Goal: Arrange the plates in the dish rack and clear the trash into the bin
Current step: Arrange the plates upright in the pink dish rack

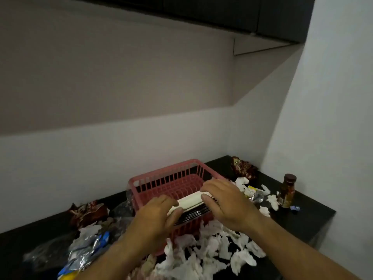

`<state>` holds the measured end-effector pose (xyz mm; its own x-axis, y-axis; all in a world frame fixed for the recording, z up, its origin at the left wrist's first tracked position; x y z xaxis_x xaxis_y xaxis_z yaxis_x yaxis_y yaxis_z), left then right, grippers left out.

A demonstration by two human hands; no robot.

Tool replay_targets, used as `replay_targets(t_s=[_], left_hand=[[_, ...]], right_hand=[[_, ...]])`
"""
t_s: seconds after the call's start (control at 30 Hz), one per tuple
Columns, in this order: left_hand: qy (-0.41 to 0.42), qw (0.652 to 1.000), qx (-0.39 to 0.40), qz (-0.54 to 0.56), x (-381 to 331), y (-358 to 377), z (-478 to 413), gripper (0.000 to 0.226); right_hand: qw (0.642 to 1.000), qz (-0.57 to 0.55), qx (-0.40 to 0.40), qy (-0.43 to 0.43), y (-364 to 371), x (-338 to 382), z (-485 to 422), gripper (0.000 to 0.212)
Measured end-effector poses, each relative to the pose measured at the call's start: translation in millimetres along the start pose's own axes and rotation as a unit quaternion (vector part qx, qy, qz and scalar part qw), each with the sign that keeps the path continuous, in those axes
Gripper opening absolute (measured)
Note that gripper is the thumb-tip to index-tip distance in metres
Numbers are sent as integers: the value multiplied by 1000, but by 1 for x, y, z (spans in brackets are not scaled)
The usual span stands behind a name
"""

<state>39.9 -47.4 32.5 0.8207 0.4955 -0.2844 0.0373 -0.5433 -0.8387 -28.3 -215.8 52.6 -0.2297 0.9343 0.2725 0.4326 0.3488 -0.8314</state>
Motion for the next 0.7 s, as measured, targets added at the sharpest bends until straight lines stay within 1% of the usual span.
replay_targets(t_s=[0.07,0.1,0.23,0.33,0.37,0.43,0.5,0.57,0.63,0.7], left_hand=[[-10,998,52,20,3,14,-3,30],[-15,997,65,25,6,19,-4,29],[-64,993,86,55,19,33,-12,21],[-98,985,117,76,32,36,-20,13],[-107,983,126,79,37,36,-23,16],[-119,981,129,78,44,33,-28,33],[-139,981,105,81,48,30,-33,45],[-165,983,52,58,51,23,-36,50],[-173,985,-13,-8,50,15,-42,55],[-190,977,-66,-72,42,8,-51,54]], right_hand=[[1000,6,17,3,5,-6,-4,26],[999,9,31,6,8,-11,-6,26],[994,-22,103,9,24,-27,-19,34],[983,-54,176,6,33,-41,-31,41],[978,-68,197,6,36,-47,-36,42],[969,-95,226,5,40,-56,-45,42],[963,-112,244,-10,45,-63,-54,41],[960,-124,249,-37,48,-66,-62,40],[958,-148,241,-46,48,-69,-72,38],[960,-160,224,-54,46,-72,-84,39]])
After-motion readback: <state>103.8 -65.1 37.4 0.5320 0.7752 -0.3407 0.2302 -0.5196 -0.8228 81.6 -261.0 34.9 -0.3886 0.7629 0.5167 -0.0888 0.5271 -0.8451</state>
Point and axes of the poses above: each hand's wrist, its own z-axis away from the middle knuckle, its own y-axis out of the palm, x = y × z, the point moved 7 cm from there along -z, towards the middle knuckle
